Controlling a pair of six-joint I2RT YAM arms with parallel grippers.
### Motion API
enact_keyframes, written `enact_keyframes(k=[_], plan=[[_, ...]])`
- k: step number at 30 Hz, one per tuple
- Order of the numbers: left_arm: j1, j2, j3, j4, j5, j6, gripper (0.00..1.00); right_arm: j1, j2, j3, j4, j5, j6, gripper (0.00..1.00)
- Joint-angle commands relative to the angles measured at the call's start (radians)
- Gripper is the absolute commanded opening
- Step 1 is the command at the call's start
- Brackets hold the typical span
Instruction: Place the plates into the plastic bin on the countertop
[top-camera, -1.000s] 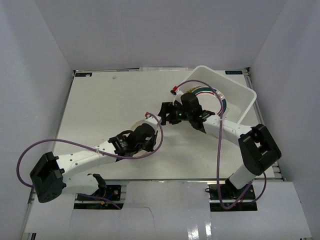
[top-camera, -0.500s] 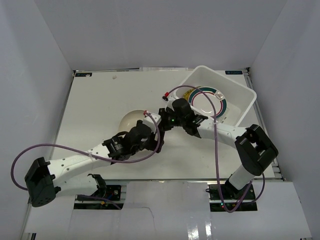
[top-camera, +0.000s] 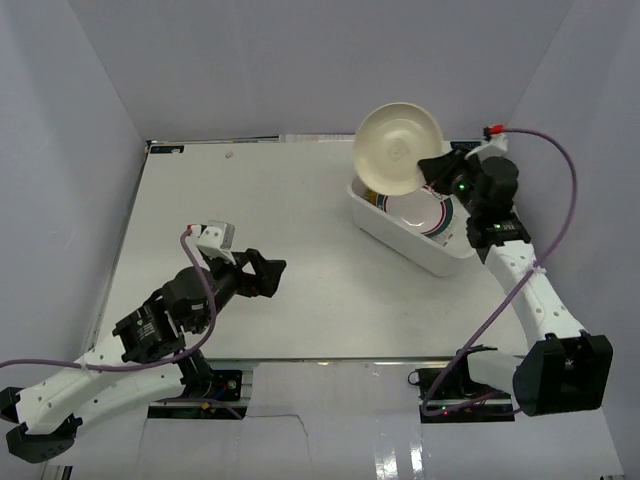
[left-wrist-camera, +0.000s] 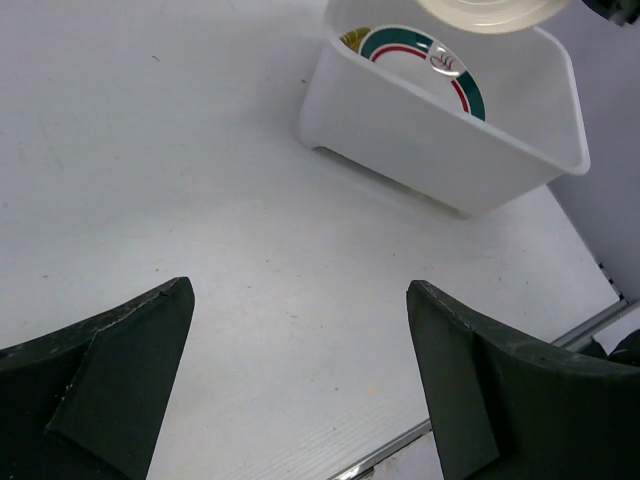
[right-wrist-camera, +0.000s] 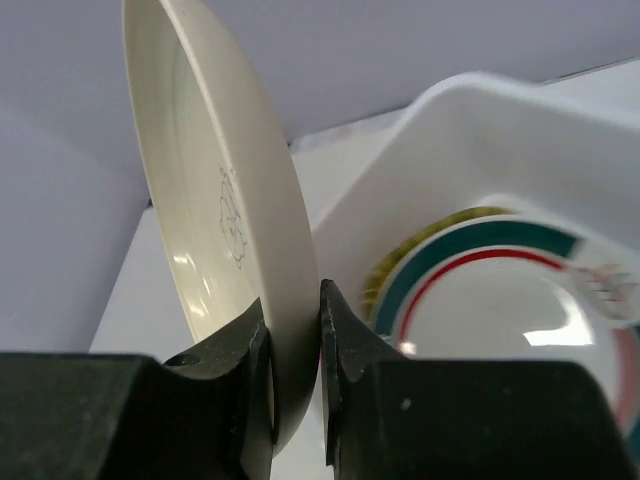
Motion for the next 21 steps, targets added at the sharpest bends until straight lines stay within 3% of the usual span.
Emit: enact_keyframes(k=[1,3,5,6,7,8,12,13,21], plan=[[-0.002,-0.048,-0.038,-0.098,-0.095,-0.070,0.98,-0.166,-0.041,-0.067,-0.014,0.024,0.024,0.08],[-0.002,-0.062,-0.047,-0.117,-0.095,-0.093,0.98,-0.251,-0.033,-0.079,-0.022,0.001,0.029,0.09],[-0.001,-0.071,-0.043,-0.134,-0.101,-0.104,0.98,-0.283,-0.013,-0.087,-0.037,-0.003,0.027,0.19],[-0.001,-0.068,-0.030,-0.137,-0.104,-0.104,0.98,-0.288,-0.006,-0.087,-0.048,0.005,0.018,0.29],[-0.001,-0.065,-0.021,-0.140,-0.109,-0.106,0.98,-0.291,0.008,-0.079,-0.056,0.005,0.006,0.65],[-0.001,-0.062,-0.013,-0.143,-0.110,-0.107,0.98,-0.292,0.017,-0.065,-0.085,-0.010,-0.006,0.78],[-0.001,-0.028,0.030,-0.131,-0.122,-0.094,0.98,-0.291,0.014,-0.018,-0.140,-0.058,-0.045,0.99],[-0.001,-0.007,0.049,-0.128,-0.124,-0.090,0.98,-0.292,-0.001,-0.015,-0.151,-0.035,-0.061,0.90],[-0.001,0.107,0.178,-0.074,-0.133,-0.057,0.98,-0.292,-0.179,-0.114,-0.246,0.190,-0.100,0.91]])
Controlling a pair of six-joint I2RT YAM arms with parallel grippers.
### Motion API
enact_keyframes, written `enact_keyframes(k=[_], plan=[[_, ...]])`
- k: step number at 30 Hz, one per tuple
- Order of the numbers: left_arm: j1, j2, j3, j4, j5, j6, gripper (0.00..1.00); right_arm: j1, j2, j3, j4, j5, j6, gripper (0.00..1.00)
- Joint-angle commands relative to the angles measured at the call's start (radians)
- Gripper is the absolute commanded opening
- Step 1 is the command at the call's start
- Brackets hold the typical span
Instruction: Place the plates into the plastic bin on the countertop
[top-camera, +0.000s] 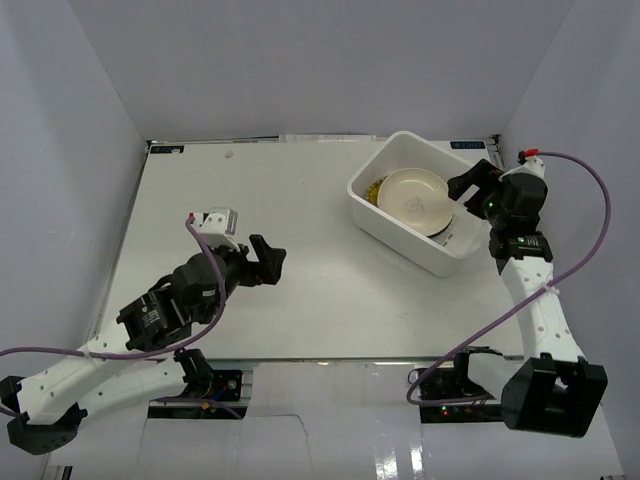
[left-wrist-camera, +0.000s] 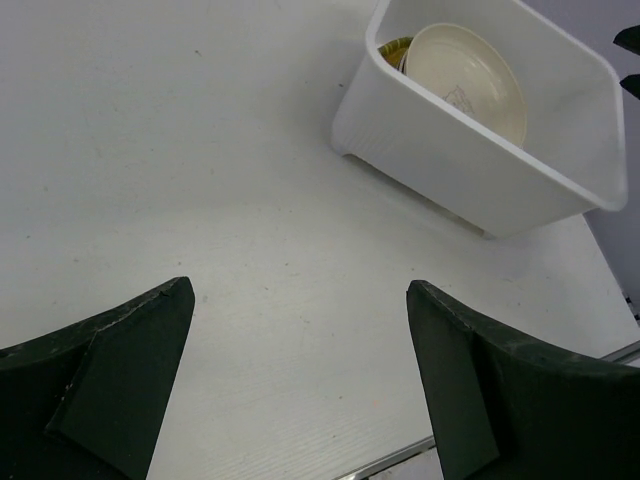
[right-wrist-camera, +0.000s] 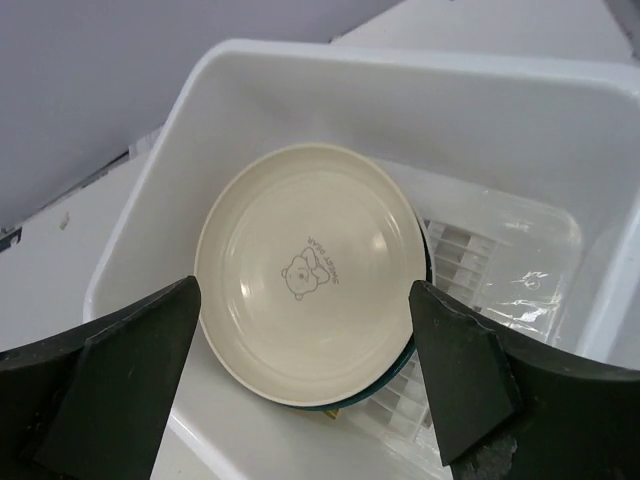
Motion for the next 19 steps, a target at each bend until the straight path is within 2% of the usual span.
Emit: enact_keyframes(k=[1,2,5,6,9,10,13,16,19], plan=[[-0.002,0.037,0.087,0.039,-0.025,0.021,0.98,-0.001,-0.129,-0.050,-0.016,0.125,-0.030,0.91],[-0.001,0.047,0.102,0.048,-0.024,0.025,0.98,-0.001,-0.157,-0.062,-0.003,0.124,-0.024,0.92],[-0.001,0.079,0.167,0.079,-0.010,0.046,0.98,-0.001,-0.266,-0.090,0.070,-0.043,0.007,0.93],[-0.001,0.085,0.200,0.090,-0.005,0.058,0.98,0.001,-0.281,-0.075,0.069,-0.148,0.027,0.93],[-0.002,0.091,0.251,0.128,0.007,0.089,0.98,0.009,-0.306,0.058,0.028,-0.295,0.003,0.90],[-0.002,0.081,0.272,0.143,0.013,0.100,0.98,0.009,-0.315,0.141,-0.003,-0.307,-0.010,0.90],[-0.002,0.035,0.277,0.241,0.058,0.132,0.98,0.009,-0.390,0.223,-0.049,-0.320,-0.033,0.90],[-0.001,-0.007,0.254,0.312,0.085,0.163,0.98,0.010,-0.506,0.200,0.047,-0.259,-0.030,0.90],[-0.002,-0.018,0.262,0.309,0.084,0.170,0.98,0.009,-0.568,0.174,0.110,-0.185,-0.034,0.90]])
